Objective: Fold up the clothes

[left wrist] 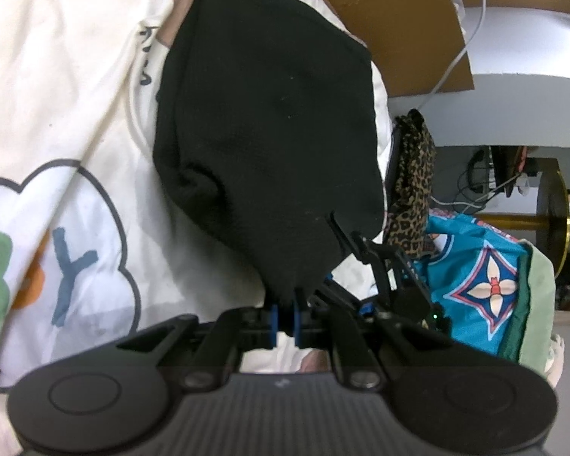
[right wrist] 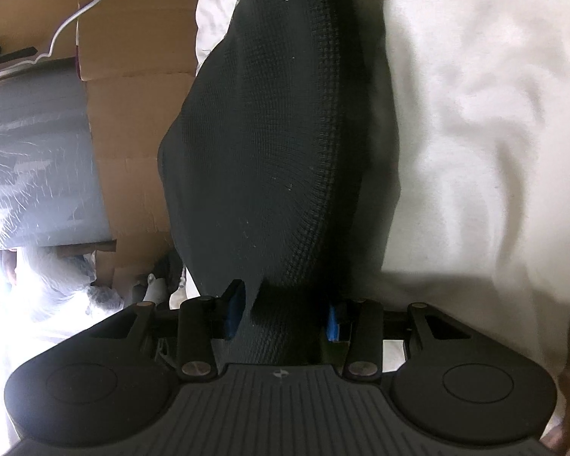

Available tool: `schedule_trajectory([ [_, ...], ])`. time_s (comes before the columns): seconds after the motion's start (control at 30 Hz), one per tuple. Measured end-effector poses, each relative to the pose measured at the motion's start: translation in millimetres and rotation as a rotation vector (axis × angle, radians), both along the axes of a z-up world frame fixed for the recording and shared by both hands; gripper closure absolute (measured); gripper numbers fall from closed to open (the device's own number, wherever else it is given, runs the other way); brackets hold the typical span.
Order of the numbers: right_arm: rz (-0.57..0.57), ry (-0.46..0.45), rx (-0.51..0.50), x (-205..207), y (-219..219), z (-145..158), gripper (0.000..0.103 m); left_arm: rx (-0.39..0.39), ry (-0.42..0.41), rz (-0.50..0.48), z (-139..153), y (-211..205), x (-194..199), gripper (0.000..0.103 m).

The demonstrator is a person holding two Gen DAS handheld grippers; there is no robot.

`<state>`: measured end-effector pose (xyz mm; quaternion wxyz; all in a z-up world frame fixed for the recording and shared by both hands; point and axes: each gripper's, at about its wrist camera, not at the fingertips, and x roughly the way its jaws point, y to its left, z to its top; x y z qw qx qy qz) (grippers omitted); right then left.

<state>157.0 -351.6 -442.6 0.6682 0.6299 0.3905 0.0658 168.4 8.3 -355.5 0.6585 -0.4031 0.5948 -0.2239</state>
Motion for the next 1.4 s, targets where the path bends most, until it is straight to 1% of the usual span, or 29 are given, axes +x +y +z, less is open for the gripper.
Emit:
schedule_trajectory([
  [0.03, 0.002, 0.013, -0.013, -1.0, 1.5, 0.2, 0.070, 0.004, 0.001, -0.005, -1.1, -0.6, 0.2, 0.095],
  [0.07, 0.003, 0.026, -0.026, -2.1, 3.0, 0.5, 0.076, 0.009, 0.001, -0.010, -2.2, -1.2, 0.5, 0.095],
  [0.1, 0.003, 0.033, -0.029, -2.9, 4.5, 0.8, 0.086, 0.018, 0.000, -0.022, -2.8, -0.6, 0.8, 0.095],
  [0.17, 0.006, 0.040, -0.043, -3.8, 7.1, 2.8, 0.087, 0.044, -0.002, -0.045, -3.3, 1.0, 1.8, 0.094],
  [0.23, 0.010, 0.042, -0.055, -4.3, 8.6, 4.7, 0.088, 0.083, -0.013, -0.069, -0.7, 3.4, 3.3, 0.094],
  [0.33, 0.011, 0.046, -0.037, -4.1, 8.5, 4.0, 0.087, 0.146, -0.037, -0.099, 5.6, 8.7, 5.4, 0.089],
  [0.37, 0.011, 0.046, -0.031, -5.4, 6.9, 3.6, 0.087, 0.167, -0.045, -0.109, 7.6, 10.5, 6.2, 0.089],
  [0.53, 0.009, 0.050, -0.027, -15.0, 0.0, 2.2, 0.086, 0.239, -0.097, -0.103, 23.0, 22.5, 19.4, 0.088],
  [0.8, -0.010, 0.040, -0.034, -25.7, -9.5, 3.4, 0.084, 0.357, -0.250, -0.156, 51.8, 20.6, 56.9, 0.086],
  [1.0, -0.019, 0.039, -0.030, -30.3, -13.2, 0.4, 0.084, 0.433, -0.367, -0.212, 67.7, 4.8, 89.3, 0.086],
  [1.1, -0.014, 0.040, -0.029, -29.9, -13.4, -1.1, 0.084, 0.461, -0.393, -0.234, 69.0, -2.5, 106.3, 0.081],
  [1.23, -0.007, 0.041, -0.026, -31.1, -15.1, -2.0, 0.084, 0.498, -0.428, -0.247, 70.3, -10.1, 126.7, 0.079],
  [1.3, -0.005, 0.039, -0.027, -31.1, -14.9, -1.9, 0.084, 0.513, -0.452, -0.261, 71.5, -16.2, 135.9, 0.075],
  [1.4, -0.005, 0.041, -0.024, -32.6, -14.7, -2.1, 0.085, 0.541, -0.502, -0.287, 75.1, -29.3, 149.6, 0.063],
])
